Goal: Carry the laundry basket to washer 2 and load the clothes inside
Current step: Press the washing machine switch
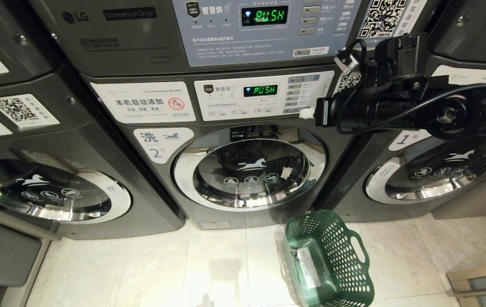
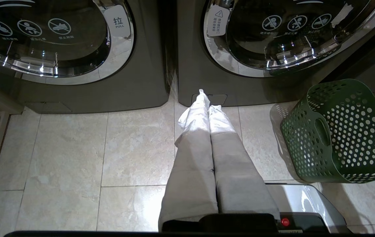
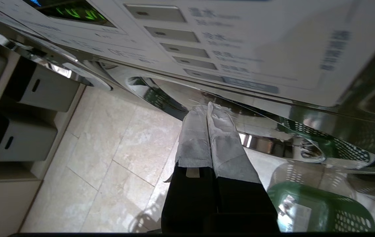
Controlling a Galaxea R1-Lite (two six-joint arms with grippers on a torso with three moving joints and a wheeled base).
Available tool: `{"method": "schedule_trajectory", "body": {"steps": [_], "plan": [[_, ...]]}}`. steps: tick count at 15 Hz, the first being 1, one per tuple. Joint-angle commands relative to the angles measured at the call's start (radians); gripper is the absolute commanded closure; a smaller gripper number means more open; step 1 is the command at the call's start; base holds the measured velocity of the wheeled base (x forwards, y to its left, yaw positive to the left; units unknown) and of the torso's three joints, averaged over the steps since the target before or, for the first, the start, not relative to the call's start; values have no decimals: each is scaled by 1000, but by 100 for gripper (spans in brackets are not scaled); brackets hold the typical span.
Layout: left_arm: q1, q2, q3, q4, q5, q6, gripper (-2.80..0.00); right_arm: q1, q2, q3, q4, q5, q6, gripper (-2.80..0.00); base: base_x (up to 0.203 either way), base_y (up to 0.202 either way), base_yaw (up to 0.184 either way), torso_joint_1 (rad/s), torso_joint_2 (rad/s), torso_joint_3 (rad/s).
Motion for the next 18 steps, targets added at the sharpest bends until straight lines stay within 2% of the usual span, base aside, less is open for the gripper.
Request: {"method": "schedule_trajectory", "body": {"steps": [1,4,6,18], "plan": [[0,1,0,0,0,0,0,21,17,-12,-1,1,14,0,0,0,0,0,0,0],[0,1,0,0,0,0,0,44,37,-46,-1,-3,15,0,0,0,0,0,0,0],[0,1,0,0,0,0,0,52,58,-79,-1,-32,14,0,0,0,0,0,0,0],[0,1,0,0,0,0,0,52,78,-130,-3,-104,17,0,0,0,0,0,0,0]]}}
